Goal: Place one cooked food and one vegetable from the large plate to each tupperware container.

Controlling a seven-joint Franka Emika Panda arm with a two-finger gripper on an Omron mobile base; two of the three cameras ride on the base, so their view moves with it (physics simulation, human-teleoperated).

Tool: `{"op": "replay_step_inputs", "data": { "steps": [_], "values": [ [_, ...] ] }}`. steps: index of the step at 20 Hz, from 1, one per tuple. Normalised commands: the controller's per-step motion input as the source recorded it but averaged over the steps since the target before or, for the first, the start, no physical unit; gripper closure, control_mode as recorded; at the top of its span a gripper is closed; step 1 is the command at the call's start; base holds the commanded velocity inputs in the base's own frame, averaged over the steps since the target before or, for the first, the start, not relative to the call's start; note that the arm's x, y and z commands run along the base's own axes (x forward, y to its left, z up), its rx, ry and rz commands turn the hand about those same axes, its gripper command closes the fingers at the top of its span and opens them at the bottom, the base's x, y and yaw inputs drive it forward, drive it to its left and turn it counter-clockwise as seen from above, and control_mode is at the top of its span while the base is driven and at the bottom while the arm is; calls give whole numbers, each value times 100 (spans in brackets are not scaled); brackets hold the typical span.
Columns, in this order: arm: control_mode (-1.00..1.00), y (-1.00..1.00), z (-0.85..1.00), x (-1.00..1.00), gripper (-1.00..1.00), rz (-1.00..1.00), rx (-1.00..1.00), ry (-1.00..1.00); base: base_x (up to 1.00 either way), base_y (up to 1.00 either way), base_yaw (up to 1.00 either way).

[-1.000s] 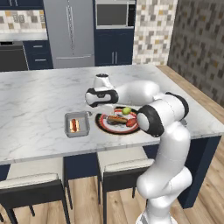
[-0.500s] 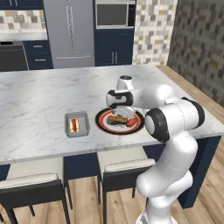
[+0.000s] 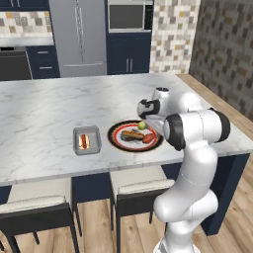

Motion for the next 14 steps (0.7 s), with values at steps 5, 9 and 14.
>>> {"op": "replay_step_inputs", "data": {
  "steps": [5,9,14],
  "values": [
    [-100,-6,-30,40,-100,5,5,4,0,0,0],
    [-100,0,-30,34,-100,6,0,6,0,0,0],
    [-100,11,-9,0,-100,1,0,2,0,0,0]
  ]
}}
